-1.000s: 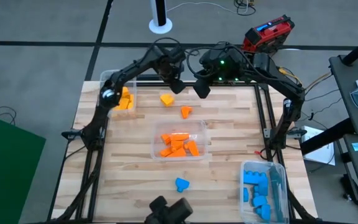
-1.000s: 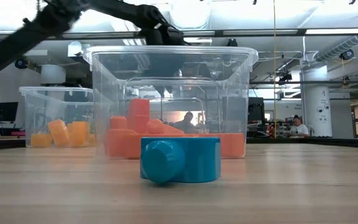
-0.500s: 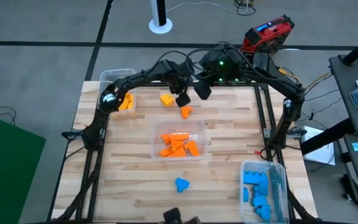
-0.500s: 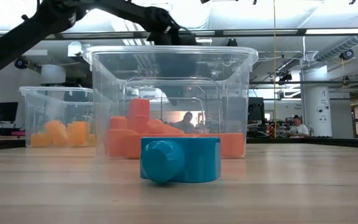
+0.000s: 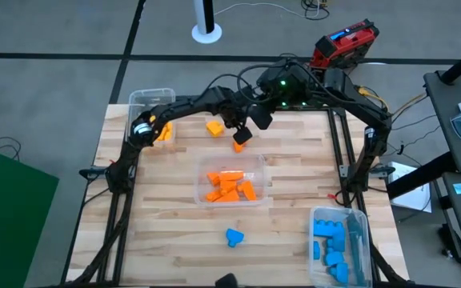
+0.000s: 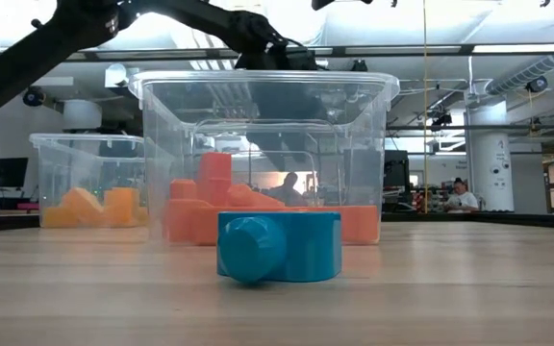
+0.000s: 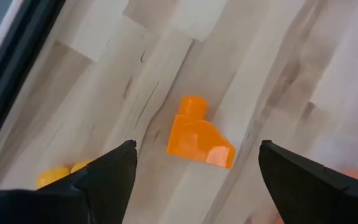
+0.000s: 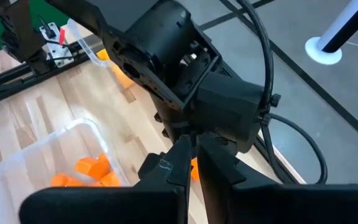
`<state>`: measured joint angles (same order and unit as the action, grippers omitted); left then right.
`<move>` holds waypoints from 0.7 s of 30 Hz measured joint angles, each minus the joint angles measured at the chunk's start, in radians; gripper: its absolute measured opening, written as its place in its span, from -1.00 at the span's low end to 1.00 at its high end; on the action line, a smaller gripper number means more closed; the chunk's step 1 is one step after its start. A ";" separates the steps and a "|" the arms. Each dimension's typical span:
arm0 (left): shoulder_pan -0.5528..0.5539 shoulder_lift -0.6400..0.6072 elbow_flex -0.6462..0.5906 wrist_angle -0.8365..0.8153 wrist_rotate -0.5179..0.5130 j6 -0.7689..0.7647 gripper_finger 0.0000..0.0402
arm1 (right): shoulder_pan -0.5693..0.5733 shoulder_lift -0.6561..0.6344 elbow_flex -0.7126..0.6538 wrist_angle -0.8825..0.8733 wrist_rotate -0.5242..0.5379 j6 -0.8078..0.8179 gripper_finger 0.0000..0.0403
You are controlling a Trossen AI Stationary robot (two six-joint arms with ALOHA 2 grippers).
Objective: Sort blocks
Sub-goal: Put the orange game piece into the middle transparent bin
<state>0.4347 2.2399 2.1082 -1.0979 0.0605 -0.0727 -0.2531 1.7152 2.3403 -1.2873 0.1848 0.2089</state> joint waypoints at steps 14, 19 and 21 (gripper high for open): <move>-0.017 0.002 -0.113 0.143 -0.016 -0.028 0.54 | 0.000 0.000 0.000 0.002 0.000 0.018 -0.91; -0.022 0.002 -0.151 0.183 -0.036 -0.041 0.54 | 0.000 0.000 0.000 0.002 0.000 0.019 -0.91; -0.025 0.002 -0.164 0.190 -0.047 -0.041 0.54 | 0.000 0.000 0.000 0.002 0.000 0.019 -0.91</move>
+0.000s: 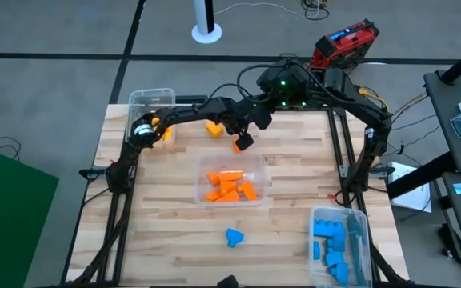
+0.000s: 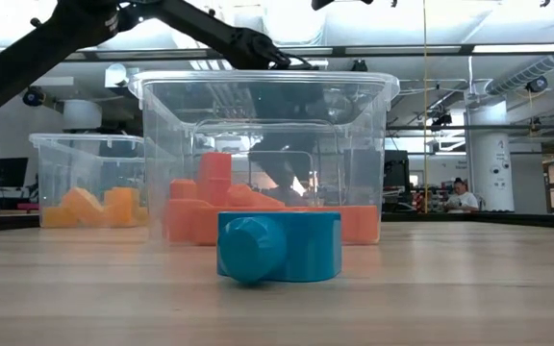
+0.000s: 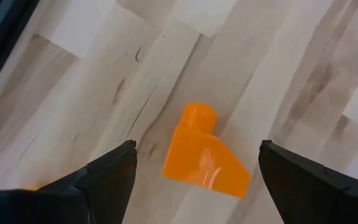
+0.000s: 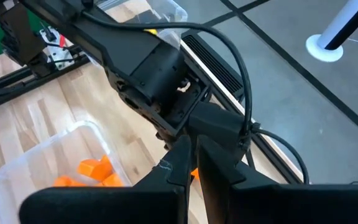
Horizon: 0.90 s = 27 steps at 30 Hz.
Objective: Sort blocks
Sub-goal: Put the orange game piece into the middle transparent bin
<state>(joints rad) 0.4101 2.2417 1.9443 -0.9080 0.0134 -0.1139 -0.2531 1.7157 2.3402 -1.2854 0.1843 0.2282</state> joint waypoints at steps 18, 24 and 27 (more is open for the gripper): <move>-0.002 0.000 -0.092 0.146 -0.004 0.079 0.54 | 0.000 0.000 0.000 0.001 0.000 0.064 -0.91; -0.001 0.000 -0.135 0.183 -0.004 0.097 0.54 | 0.000 0.000 0.000 0.002 0.000 0.068 -0.91; -0.001 0.000 -0.146 0.202 -0.004 0.123 0.54 | 0.000 0.000 0.000 0.004 0.000 0.068 -0.91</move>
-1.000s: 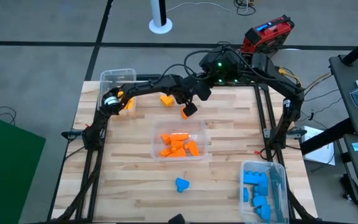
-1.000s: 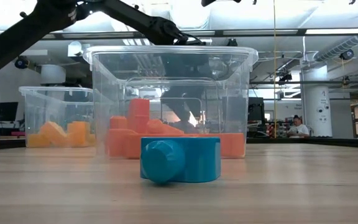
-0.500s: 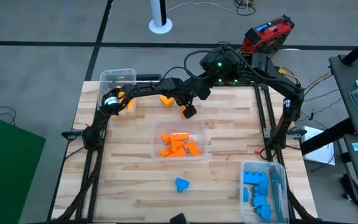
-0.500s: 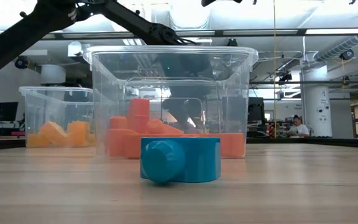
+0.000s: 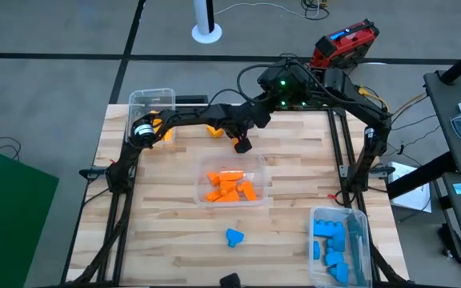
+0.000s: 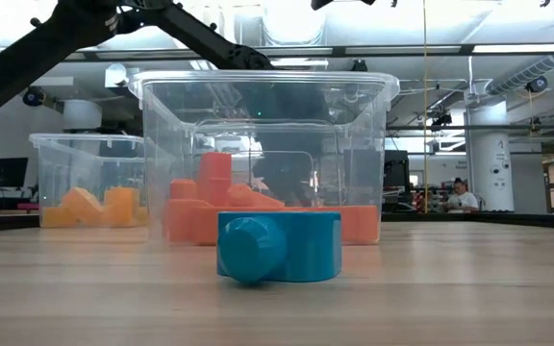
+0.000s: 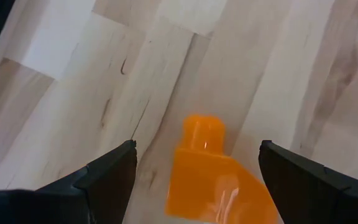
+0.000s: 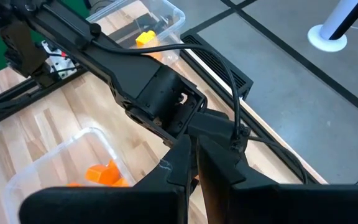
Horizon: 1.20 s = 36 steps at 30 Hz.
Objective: Sort blocks
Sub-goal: Put the orange game piece into the middle transparent bin
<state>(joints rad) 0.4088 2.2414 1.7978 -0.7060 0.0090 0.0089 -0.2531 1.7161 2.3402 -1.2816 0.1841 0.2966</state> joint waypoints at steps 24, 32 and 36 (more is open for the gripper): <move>0.012 0.000 -0.020 -0.020 0.001 -0.054 0.40 | -0.003 0.002 0.000 0.007 0.001 0.010 -0.91; 0.012 0.000 -0.020 -0.020 0.001 -0.053 0.39 | -0.003 0.002 0.000 0.007 0.001 0.010 -0.91; 0.012 0.000 -0.020 -0.029 0.001 -0.054 0.39 | -0.003 0.002 0.000 0.007 0.002 0.010 -0.91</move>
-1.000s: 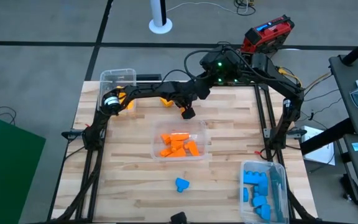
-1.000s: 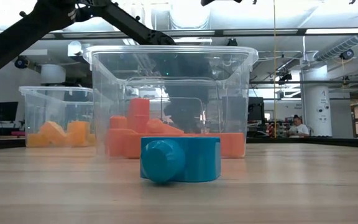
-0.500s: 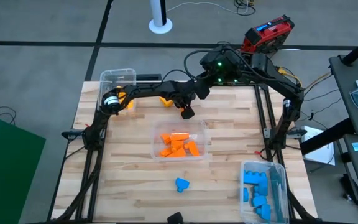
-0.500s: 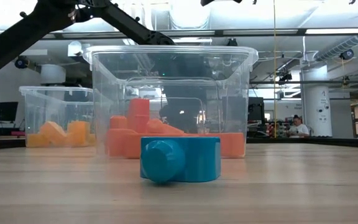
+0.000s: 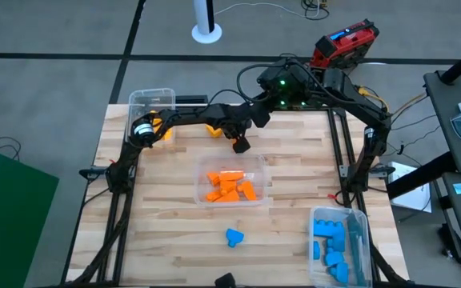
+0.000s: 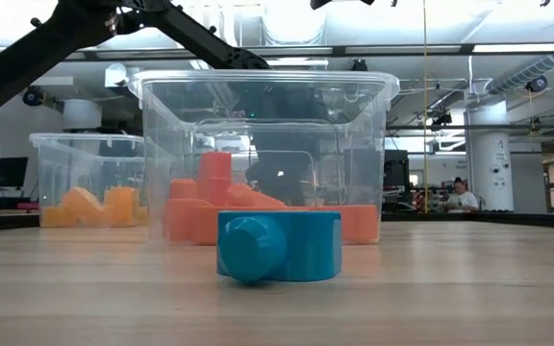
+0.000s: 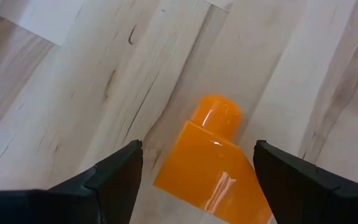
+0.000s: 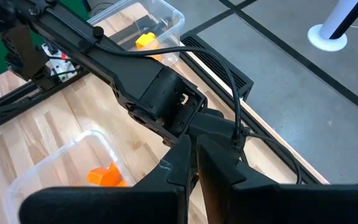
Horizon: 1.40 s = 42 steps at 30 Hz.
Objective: Sort blocks
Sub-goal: Put the orange game piece into the middle transparent bin
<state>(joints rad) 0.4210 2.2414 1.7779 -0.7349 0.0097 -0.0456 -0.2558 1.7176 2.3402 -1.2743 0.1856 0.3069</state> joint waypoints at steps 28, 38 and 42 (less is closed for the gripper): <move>-0.001 0.000 -0.019 0.004 -0.077 -0.107 0.30 | 0.000 0.000 0.000 0.000 0.002 0.000 -0.91; -0.002 -0.001 -0.023 0.006 -0.097 -0.123 0.33 | 0.000 0.000 0.000 0.000 0.003 -0.002 -0.91; -0.002 -0.001 -0.023 0.005 -0.097 -0.122 0.31 | 0.000 0.000 0.000 0.000 0.025 -0.003 -0.91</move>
<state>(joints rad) 0.4191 2.2406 1.7546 -0.7296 -0.0872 -0.1680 -0.2558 1.7176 2.3402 -1.2739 0.2103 0.3038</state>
